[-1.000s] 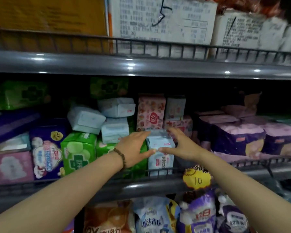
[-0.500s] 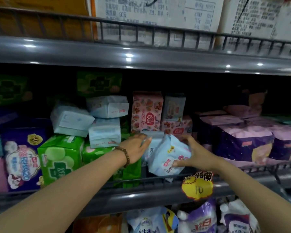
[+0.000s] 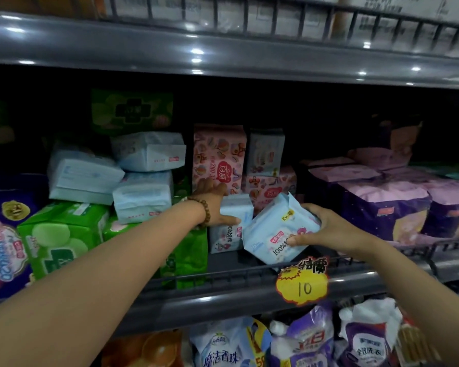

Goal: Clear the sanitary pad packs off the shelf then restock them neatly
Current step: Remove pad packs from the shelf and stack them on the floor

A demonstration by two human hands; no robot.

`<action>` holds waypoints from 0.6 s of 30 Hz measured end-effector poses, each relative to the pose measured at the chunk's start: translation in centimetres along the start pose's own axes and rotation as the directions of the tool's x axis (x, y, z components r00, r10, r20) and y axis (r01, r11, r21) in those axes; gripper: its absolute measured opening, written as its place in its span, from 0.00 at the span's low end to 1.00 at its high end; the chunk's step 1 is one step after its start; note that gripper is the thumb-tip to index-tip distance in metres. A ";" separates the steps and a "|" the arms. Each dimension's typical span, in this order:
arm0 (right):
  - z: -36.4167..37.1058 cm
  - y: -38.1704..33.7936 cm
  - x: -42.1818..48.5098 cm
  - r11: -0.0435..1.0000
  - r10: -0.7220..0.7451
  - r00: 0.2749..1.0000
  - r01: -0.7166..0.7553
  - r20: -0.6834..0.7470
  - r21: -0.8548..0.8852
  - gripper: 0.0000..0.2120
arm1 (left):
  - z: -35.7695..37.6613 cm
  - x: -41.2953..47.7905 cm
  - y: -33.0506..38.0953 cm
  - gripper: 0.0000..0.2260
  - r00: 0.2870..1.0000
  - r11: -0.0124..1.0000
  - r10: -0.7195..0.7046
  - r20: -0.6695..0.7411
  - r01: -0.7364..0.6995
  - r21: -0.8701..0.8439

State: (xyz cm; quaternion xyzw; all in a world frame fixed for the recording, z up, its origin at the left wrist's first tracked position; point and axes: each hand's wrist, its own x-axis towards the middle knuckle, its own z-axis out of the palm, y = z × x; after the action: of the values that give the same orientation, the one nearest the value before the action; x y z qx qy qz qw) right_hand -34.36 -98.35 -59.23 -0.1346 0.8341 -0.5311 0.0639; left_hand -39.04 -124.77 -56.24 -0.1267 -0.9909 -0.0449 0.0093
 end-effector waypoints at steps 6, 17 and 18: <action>-0.7 -0.1 -0.1 0.999 0.003 1.000 -0.004 0.010 0.044 0.28 | 0.2 0.4 -0.1 0.36 0.999 0.999 -0.033 -0.008 0.032 -0.006; -2.2 -2.8 -2.4 0.868 -0.036 0.931 0.210 -0.364 0.451 0.39 | -2.7 -4.0 1.6 0.24 0.959 0.713 -0.174 -0.225 -0.035 -0.701; -1.7 -3.2 -2.9 0.795 -0.015 0.939 0.220 -0.344 0.565 0.43 | -3.0 -4.8 2.0 0.25 0.946 0.639 -0.215 -0.244 -0.053 -0.767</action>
State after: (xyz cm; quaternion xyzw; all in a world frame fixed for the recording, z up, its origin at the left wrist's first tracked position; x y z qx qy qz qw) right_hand -31.53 -97.29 -55.67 -0.0714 0.6135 -0.7836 -0.0678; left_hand -33.92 -124.34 -53.23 -0.0646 -0.8684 -0.4791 0.1100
